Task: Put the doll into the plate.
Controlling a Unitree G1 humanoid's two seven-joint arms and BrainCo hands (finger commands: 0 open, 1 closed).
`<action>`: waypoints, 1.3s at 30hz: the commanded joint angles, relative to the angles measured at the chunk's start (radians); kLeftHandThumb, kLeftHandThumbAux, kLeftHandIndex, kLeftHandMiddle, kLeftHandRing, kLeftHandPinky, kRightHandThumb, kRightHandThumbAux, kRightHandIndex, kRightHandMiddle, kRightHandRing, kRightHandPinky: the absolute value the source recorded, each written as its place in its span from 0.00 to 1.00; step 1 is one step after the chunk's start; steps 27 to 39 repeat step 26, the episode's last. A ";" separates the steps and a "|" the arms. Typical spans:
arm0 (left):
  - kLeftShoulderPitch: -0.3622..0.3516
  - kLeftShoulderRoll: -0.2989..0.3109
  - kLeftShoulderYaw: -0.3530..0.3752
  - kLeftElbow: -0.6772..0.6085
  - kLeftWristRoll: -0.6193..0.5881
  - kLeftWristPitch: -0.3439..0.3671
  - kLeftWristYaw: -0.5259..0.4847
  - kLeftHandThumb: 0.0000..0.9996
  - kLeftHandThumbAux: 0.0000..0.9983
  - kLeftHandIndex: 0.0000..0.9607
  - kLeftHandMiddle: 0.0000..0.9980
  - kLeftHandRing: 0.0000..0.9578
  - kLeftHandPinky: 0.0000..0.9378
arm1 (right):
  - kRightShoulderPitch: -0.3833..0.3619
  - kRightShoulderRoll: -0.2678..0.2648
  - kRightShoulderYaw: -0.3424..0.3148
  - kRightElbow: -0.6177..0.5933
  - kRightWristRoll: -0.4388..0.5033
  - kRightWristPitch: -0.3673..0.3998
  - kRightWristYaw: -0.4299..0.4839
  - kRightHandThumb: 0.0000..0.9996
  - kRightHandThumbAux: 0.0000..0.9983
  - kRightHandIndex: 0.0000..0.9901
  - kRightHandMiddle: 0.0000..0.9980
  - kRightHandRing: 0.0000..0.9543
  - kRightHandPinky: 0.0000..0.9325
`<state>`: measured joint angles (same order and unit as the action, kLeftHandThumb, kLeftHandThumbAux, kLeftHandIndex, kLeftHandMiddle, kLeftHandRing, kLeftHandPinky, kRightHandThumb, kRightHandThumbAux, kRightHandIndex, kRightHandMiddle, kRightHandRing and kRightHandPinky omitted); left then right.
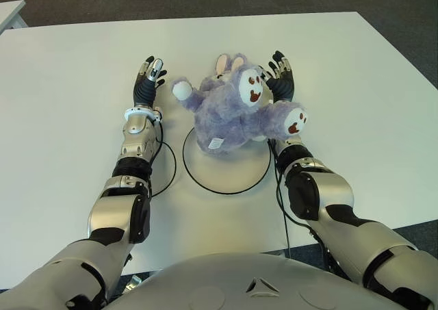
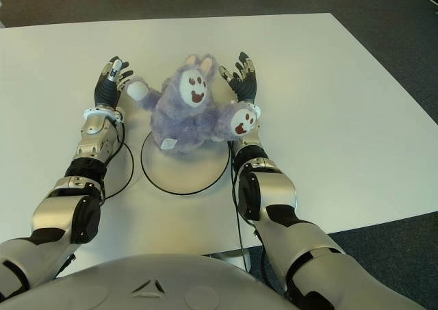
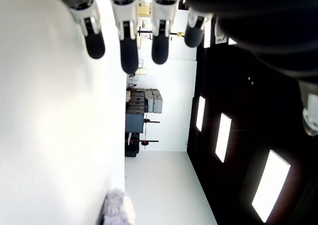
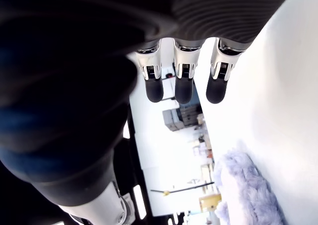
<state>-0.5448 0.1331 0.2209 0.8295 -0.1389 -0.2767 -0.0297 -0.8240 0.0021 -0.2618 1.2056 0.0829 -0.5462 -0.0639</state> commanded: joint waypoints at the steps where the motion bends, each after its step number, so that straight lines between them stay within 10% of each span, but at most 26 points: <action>1: 0.057 -0.014 0.003 0.053 -0.004 0.006 -0.011 0.00 0.40 0.02 0.17 0.19 0.15 | 0.055 0.010 0.000 0.020 0.005 -0.001 0.000 0.26 0.89 0.10 0.08 0.07 0.10; 19: 0.067 -0.004 -0.002 0.054 0.035 -0.148 0.042 0.00 0.45 0.04 0.16 0.16 0.11 | 0.056 0.003 0.002 0.019 0.007 -0.002 0.007 0.30 0.90 0.10 0.09 0.07 0.10; 39: 0.048 0.013 -0.001 0.021 0.048 -0.163 0.055 0.00 0.46 0.03 0.17 0.17 0.11 | 0.056 0.002 0.003 0.020 0.006 0.000 0.012 0.30 0.90 0.10 0.09 0.07 0.11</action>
